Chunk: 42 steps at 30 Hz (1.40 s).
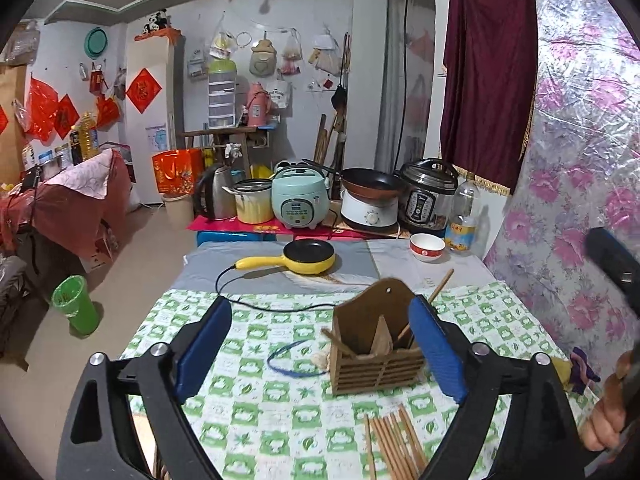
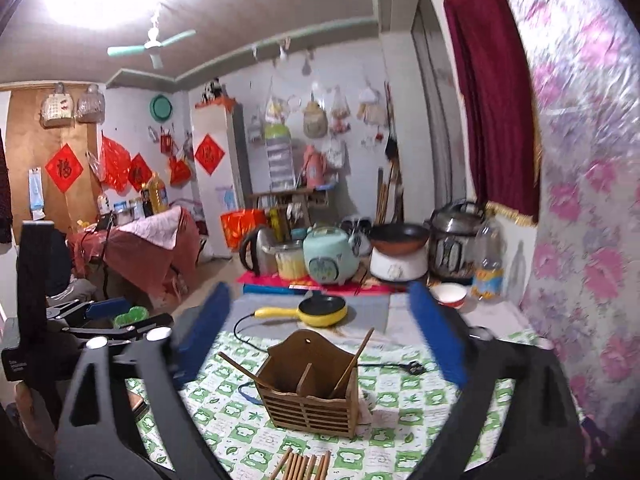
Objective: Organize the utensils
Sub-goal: 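Open the left tool over the holder while the right tool releases its chopstick, then move both open tools back down to the loose chopsticks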
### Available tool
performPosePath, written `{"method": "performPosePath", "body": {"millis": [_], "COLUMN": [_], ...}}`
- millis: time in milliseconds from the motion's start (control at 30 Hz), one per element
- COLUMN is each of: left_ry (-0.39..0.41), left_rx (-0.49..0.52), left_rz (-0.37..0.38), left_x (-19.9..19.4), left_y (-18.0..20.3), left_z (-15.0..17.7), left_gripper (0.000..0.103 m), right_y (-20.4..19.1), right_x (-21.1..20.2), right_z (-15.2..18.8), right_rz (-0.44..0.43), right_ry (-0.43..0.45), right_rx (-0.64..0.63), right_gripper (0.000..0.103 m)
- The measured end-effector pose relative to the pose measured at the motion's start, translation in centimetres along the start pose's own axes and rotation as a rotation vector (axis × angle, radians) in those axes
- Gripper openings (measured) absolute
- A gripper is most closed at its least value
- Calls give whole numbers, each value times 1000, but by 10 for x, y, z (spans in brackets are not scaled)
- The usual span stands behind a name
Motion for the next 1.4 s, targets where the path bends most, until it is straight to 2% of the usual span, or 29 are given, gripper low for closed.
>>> {"method": "performPosePath", "body": {"millis": [100, 167, 300, 400, 567, 800, 933, 1067, 1200, 1300, 1400], "left_ry": [-8, -16, -35, -70, -170, -348, -417, -444, -475, -523, -544], "left_rx": [-8, -13, -9, 9, 63, 103, 154, 168, 198, 230, 204], "left_rz": [-1, -2, -10, -15, -18, 97, 128, 158, 180, 154, 154], "left_x": [-14, -23, -33, -32, -12, 26, 42, 51, 57, 66, 71], "left_y": [-2, -4, -3, 3, 19, 40, 53, 59, 66, 70, 64], "left_z": [14, 26, 58, 91, 161, 237, 255, 258, 262, 267, 268], "left_gripper": [93, 96, 97, 97, 97, 97, 97, 97, 97, 97, 99], "right_y": [-6, -6, -3, 3, 25, 60, 73, 84, 86, 86, 86], "right_x": [-33, -44, -70, -67, -42, -19, -13, -8, 0, 4, 5], "right_z": [0, 6, 31, 63, 129, 200, 225, 245, 247, 253, 252], "right_rz": [0, -8, -74, -47, 22, 70, 79, 72, 51, 48, 48], "right_ry": [35, 22, 22, -49, -242, -394, -447, -481, -519, -531, -545], "right_rx": [-7, -9, 16, -16, -16, 55, 89, 131, 161, 152, 150], "right_gripper": [97, 97, 97, 97, 97, 97, 97, 97, 97, 97, 97]}}
Point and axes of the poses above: each gripper's, at about its wrist camera, not at the fingertips, and x roughly the way its jaws point, y to its right, z to its underside, the point moved 3 cm from there along x, roughly the way its jaws point, and after that the axes turned 6 degrees about x, right-handed, at the moved point
